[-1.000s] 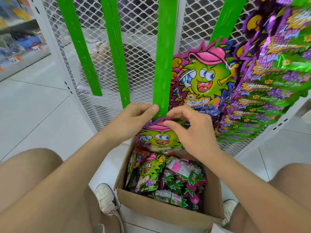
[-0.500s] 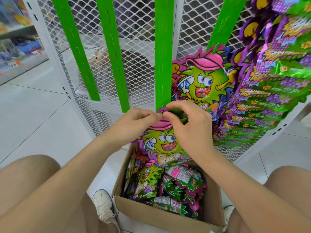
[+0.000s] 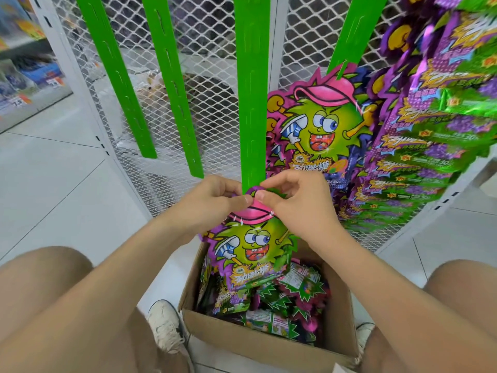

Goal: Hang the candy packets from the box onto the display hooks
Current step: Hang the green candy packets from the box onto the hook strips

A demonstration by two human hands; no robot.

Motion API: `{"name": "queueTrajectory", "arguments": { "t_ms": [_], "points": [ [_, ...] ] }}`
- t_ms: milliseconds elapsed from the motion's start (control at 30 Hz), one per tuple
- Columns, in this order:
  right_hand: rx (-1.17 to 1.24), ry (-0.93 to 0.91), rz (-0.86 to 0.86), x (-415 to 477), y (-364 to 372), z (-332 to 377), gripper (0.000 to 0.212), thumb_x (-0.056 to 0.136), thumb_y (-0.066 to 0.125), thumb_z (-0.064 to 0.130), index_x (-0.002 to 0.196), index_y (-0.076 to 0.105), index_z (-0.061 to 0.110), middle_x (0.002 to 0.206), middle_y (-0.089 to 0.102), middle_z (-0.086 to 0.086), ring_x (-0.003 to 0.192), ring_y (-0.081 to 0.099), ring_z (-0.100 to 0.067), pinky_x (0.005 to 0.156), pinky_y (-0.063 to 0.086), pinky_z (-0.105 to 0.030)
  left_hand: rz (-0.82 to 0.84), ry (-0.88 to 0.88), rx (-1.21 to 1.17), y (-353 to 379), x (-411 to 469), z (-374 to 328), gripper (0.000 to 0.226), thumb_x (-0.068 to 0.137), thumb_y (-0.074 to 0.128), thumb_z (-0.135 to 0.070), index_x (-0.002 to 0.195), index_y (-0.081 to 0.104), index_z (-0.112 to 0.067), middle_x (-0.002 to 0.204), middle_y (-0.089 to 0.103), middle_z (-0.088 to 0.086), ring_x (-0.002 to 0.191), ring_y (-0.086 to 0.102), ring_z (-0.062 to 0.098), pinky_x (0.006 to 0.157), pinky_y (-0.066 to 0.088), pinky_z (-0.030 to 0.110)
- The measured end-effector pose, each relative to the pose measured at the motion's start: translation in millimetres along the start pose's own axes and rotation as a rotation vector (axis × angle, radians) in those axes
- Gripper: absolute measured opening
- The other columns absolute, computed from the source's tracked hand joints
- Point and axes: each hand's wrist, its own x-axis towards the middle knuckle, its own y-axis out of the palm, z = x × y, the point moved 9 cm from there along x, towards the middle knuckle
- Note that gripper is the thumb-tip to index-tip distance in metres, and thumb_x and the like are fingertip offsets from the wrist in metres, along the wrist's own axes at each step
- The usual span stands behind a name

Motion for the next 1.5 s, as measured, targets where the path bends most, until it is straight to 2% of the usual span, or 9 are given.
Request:
{"name": "queueTrajectory", "arguments": {
  "t_ms": [233, 400, 567, 700, 833, 967, 1200, 1367, 1500],
  "points": [
    [-0.12, 0.098, 0.035, -4, 0, -11, 0.02, 0.077, 0.092, 0.036, 0.083, 0.075, 0.03, 0.073, 0.071, 0.012, 0.066, 0.062, 0.001, 0.069, 0.053, -0.027, 0.012, 0.027, -0.044, 1, 0, 3, 0.032, 0.097, 0.078, -0.031, 0.082, 0.068, -0.005, 0.079, 0.066, 0.027, 0.074, 0.05, 0.024, 0.073, 0.033, 0.038],
    [-0.231, -0.056, 0.146, -15, 3, 12, 0.025, 0.088, 0.083, 0.038, 0.11, 0.076, 0.027, 0.088, 0.068, 0.022, 0.083, 0.062, 0.003, 0.082, 0.05, -0.022, -0.051, 0.028, -0.085, -10, -2, -4, 0.04, 0.099, 0.069, -0.05, 0.071, 0.077, -0.022, 0.064, 0.05, 0.005, 0.068, 0.036, 0.026, 0.064, 0.03, 0.04],
    [-0.436, -0.155, 0.371, -29, 18, 13, 0.022, 0.105, 0.063, 0.034, 0.112, 0.074, 0.017, 0.098, 0.062, 0.002, 0.092, 0.055, -0.017, 0.076, 0.032, -0.033, -0.044, -0.071, -0.024, -15, -1, 9, 0.034, 0.098, 0.074, -0.039, 0.078, 0.068, -0.013, 0.069, 0.066, -0.001, 0.074, 0.072, 0.019, 0.088, 0.055, 0.038],
    [-0.434, -0.191, 0.513, -38, 25, 13, 0.02, 0.109, 0.055, 0.029, 0.11, 0.068, 0.014, 0.097, 0.053, 0.0, 0.091, 0.049, -0.014, 0.076, 0.03, -0.03, -0.013, -0.095, -0.07, -10, -3, 9, 0.021, 0.098, 0.075, -0.032, 0.088, 0.067, -0.016, 0.085, 0.072, -0.001, 0.08, 0.074, 0.021, 0.097, 0.055, 0.04],
    [-0.371, -0.296, 0.423, -37, 23, 28, 0.014, 0.107, 0.056, 0.028, 0.111, 0.065, 0.016, 0.1, 0.05, 0.003, 0.091, 0.052, -0.011, 0.081, 0.036, -0.026, 0.079, -0.071, -0.076, -3, -6, 4, 0.034, 0.093, 0.082, -0.041, 0.081, 0.068, -0.011, 0.074, 0.071, 0.003, 0.067, 0.06, 0.018, 0.074, 0.045, 0.036],
    [-0.3, -0.295, 0.21, -26, 10, 35, 0.012, 0.101, 0.069, 0.027, 0.11, 0.073, 0.02, 0.099, 0.062, 0.009, 0.089, 0.056, -0.005, 0.079, 0.038, -0.023, 0.071, -0.113, -0.125, -2, -4, 4, 0.027, 0.097, 0.076, -0.03, 0.075, 0.075, -0.014, 0.081, 0.073, 0.014, 0.075, 0.067, 0.031, 0.074, 0.057, 0.036],
    [-0.067, -0.209, 0.023, -18, -8, 35, 0.019, 0.089, 0.084, 0.024, 0.101, 0.071, 0.03, 0.091, 0.074, 0.015, 0.093, 0.07, -0.004, 0.089, 0.057, -0.034, 0.007, -0.208, -0.126, -12, 0, 15, 0.087, 0.06, 0.076, -0.093, 0.113, 0.078, -0.025, 0.115, 0.08, 0.005, 0.108, 0.076, 0.031, 0.105, 0.056, 0.051],
    [-0.062, -0.196, -0.075, -11, -16, 33, 0.006, 0.092, 0.08, 0.022, 0.098, 0.082, 0.024, 0.087, 0.077, 0.017, 0.078, 0.071, -0.005, 0.077, 0.059, -0.037, 0.0, -0.191, -0.116, -9, -2, 9, 0.062, 0.076, 0.076, -0.08, 0.102, 0.079, -0.024, 0.102, 0.083, 0.001, 0.102, 0.079, 0.026, 0.106, 0.055, 0.047],
    [-0.116, -0.191, -0.08, -8, -13, 31, 0.005, 0.09, 0.081, 0.024, 0.095, 0.082, 0.025, 0.084, 0.076, 0.018, 0.074, 0.068, -0.004, 0.076, 0.058, -0.038, 0.048, -0.153, -0.088, -5, -5, 4, 0.072, 0.069, 0.069, -0.089, 0.108, 0.083, -0.03, 0.111, 0.082, 0.0, 0.111, 0.076, 0.026, 0.111, 0.052, 0.051]
  ]
}}
